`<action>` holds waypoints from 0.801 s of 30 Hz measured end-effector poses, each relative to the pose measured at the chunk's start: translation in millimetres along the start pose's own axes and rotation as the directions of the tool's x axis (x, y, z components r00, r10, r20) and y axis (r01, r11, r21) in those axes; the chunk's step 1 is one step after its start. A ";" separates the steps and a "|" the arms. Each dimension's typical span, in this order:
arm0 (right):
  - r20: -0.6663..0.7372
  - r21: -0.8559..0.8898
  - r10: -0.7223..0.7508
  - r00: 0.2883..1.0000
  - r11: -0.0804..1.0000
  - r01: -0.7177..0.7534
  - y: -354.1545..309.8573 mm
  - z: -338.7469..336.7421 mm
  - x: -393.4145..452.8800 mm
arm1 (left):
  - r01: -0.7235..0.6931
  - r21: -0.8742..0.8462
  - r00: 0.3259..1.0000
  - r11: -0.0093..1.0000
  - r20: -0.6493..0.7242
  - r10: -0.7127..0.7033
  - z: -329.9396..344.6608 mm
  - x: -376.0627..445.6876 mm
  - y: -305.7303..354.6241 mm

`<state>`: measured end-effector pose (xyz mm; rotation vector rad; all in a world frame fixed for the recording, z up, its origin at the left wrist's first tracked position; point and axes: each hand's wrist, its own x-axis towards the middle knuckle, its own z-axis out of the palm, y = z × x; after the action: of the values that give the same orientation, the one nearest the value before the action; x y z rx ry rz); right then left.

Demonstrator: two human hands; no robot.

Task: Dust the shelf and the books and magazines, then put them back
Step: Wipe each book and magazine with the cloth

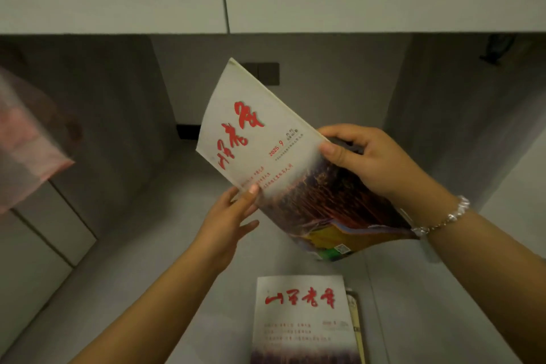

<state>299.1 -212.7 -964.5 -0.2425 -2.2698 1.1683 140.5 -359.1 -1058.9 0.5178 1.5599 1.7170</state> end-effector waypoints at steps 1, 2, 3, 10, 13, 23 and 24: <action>-0.023 0.011 -0.035 0.999 0.999 0.035 -9.8 -6.2 3.7 | -0.048 0.002 0.999 0.999 -0.011 0.048 0.9 -0.7 11.8; -0.053 0.025 -0.069 0.996 0.997 0.071 -19.2 -12.5 7.0 | -0.101 0.011 0.995 0.995 -0.014 0.101 2.6 -1.3 24.0; -0.093 0.042 -0.102 0.991 0.993 0.106 -28.5 -18.9 10.2 | -0.160 0.018 0.987 0.987 -0.011 0.160 5.5 -1.6 36.8; -0.409 0.131 -0.194 0.892 0.955 0.267 -74.5 -67.3 23.9 | -0.437 -0.032 0.898 0.899 0.043 0.438 36.2 -0.8 124.9; -0.518 0.195 -0.156 0.841 0.936 0.293 -91.0 -85.5 30.1 | -0.518 -0.043 0.851 0.854 0.073 0.520 47.4 -3.5 153.7; -0.680 0.365 -0.048 0.732 0.843 0.394 -156.7 -136.3 69.0 | -0.675 -0.064 0.736 0.735 0.017 0.677 82.9 -19.7 241.6; -0.689 0.338 -0.055 0.723 0.858 0.387 -161.9 -141.0 74.1 | -0.701 -0.044 0.713 0.712 -0.019 0.701 85.6 -20.0 254.5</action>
<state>332.8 -183.1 -741.8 -0.1444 -1.3043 1.2045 150.7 -311.9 -794.0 1.2105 1.3957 2.2998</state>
